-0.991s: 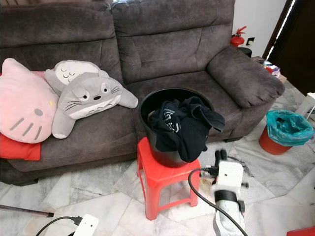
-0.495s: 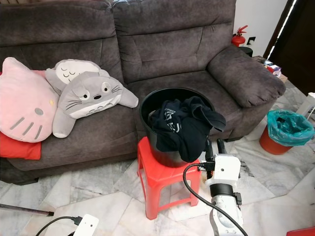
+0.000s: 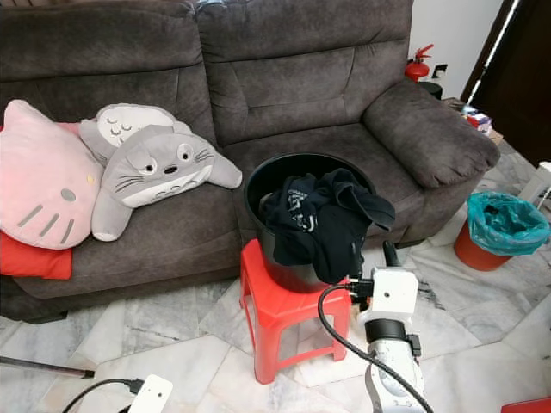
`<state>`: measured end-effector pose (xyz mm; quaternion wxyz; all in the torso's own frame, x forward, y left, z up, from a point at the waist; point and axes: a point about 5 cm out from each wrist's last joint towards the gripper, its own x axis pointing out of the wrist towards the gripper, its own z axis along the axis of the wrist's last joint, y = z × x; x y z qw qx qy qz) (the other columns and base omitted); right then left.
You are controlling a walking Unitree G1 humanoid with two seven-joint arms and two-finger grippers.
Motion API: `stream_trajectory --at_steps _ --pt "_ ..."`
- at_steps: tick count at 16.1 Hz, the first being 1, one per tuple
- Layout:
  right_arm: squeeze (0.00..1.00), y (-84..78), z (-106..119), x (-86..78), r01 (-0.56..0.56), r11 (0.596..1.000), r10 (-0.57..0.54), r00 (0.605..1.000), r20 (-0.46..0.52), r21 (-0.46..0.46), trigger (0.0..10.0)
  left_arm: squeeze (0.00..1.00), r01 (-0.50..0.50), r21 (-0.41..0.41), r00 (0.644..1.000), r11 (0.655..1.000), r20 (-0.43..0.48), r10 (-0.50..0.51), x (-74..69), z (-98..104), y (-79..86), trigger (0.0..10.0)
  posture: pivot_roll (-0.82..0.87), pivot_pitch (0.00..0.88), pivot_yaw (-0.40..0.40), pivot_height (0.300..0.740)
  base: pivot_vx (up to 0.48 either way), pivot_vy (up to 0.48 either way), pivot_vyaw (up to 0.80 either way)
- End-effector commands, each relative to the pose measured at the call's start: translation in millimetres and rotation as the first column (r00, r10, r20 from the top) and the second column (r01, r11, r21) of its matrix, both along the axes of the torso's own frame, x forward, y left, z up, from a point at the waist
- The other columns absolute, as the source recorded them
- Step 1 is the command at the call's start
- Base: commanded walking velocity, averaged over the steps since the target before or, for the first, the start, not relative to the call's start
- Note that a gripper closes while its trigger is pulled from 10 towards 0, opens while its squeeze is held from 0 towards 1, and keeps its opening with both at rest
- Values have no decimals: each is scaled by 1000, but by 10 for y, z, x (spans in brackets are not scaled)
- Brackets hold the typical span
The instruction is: Hang hanger
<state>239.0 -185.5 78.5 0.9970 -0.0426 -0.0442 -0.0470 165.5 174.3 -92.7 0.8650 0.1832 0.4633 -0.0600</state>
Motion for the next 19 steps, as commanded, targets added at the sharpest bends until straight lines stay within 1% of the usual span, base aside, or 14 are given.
stream_trajectory --at_steps 1,5,6,7,10,16,19 --pt "1000 11 35 5 -5 1000 5 1000 8 14 10000 0 -7 -9 1000 1000 -2 7 -9 -2 17 10000 -225 11 34 740 0 0 0" --pt "1000 19 38 10 -9 1000 9 1000 6 16 10000 0 -6 -10 1000 1000 -2 6 -10 -2 17 10000 -226 11 34 740 0 0 0" --pt "898 15 37 16 -3 1000 3 1000 2 6 10000 0 -7 -11 1000 1000 -2 7 -10 -2 17 10000 -226 11 34 740 0 0 0" --pt "0 7 34 22 1 1000 -1 1000 0 2 10000 0 -6 -11 1000 1000 -3 6 -10 -3 17 10000 -227 12 34 740 0 0 0" --pt "0 16 44 31 -14 1000 14 1000 2 -5 10000 0 -3 -10 1000 1000 -4 3 -10 -2 18 10000 -227 12 34 740 0 0 0" --pt "0 40 44 35 -27 1000 27 1000 -1 -14 10000 0 -3 -9 1000 1000 -2 3 -8 -1 20 10000 -227 12 35 740 301 0 0" --pt "0 50 48 41 -34 999 34 999 -1 -15 10000 0 -3 -9 1000 1000 -2 3 -8 -1 20 10000 -227 12 33 740 0 0 0"
